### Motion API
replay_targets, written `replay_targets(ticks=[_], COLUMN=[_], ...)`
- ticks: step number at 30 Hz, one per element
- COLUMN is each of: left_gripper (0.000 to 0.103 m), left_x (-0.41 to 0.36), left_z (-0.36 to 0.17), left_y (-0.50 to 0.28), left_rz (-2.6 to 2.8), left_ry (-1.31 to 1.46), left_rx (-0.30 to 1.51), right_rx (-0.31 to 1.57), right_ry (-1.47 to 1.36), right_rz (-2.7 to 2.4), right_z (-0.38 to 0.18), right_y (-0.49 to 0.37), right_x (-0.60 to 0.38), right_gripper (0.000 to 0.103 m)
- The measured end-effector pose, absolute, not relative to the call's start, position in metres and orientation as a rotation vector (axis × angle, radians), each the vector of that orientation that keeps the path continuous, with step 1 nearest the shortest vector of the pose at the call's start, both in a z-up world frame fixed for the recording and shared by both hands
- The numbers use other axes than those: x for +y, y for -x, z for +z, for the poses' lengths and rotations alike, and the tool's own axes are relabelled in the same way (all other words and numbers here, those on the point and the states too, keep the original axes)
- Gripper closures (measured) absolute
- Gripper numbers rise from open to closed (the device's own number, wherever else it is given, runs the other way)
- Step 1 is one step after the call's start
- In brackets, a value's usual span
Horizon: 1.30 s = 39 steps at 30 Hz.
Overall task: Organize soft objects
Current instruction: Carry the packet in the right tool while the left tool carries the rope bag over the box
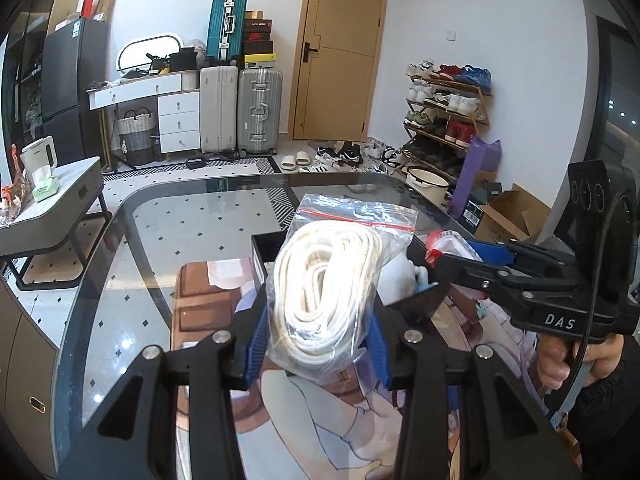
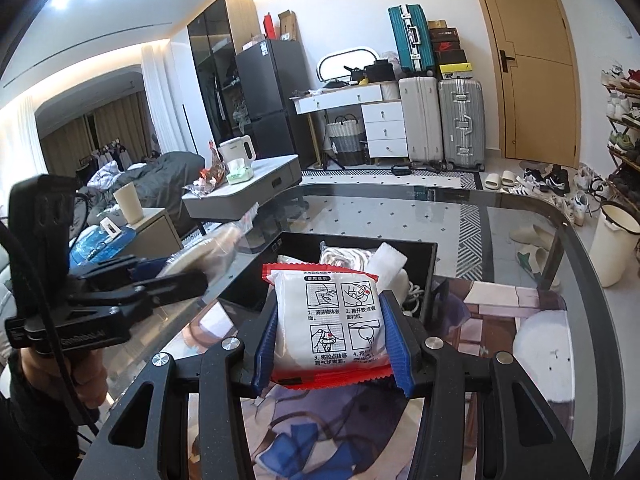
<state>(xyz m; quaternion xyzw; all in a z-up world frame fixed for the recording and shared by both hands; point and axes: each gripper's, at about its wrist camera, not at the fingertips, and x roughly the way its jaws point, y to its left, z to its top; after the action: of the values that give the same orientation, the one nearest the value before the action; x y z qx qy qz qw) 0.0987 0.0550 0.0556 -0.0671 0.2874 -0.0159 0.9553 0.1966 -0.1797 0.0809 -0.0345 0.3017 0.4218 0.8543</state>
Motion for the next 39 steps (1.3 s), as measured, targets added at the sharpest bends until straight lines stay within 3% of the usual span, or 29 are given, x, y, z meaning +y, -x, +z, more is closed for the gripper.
replay_targets(ticks=[26,39], left_gripper=[0.061,0.061], left_x=[0.079,0.076], left_z=[0.030,0.027], left_y=[-0.146,-0.164], left_rz=[-0.011,-0.034], left_ry=[0.148,0.166], left_rx=[0.639,0.632], right_rx=[0.659,0.578], right_ry=[0.190,0.317], right_rz=[0.849,0.806], right_z=[0.071,0.071], right_y=[-0.238,-0.240], right_x=[-0.133,-0.115], right_gripper=[0.055,0.055])
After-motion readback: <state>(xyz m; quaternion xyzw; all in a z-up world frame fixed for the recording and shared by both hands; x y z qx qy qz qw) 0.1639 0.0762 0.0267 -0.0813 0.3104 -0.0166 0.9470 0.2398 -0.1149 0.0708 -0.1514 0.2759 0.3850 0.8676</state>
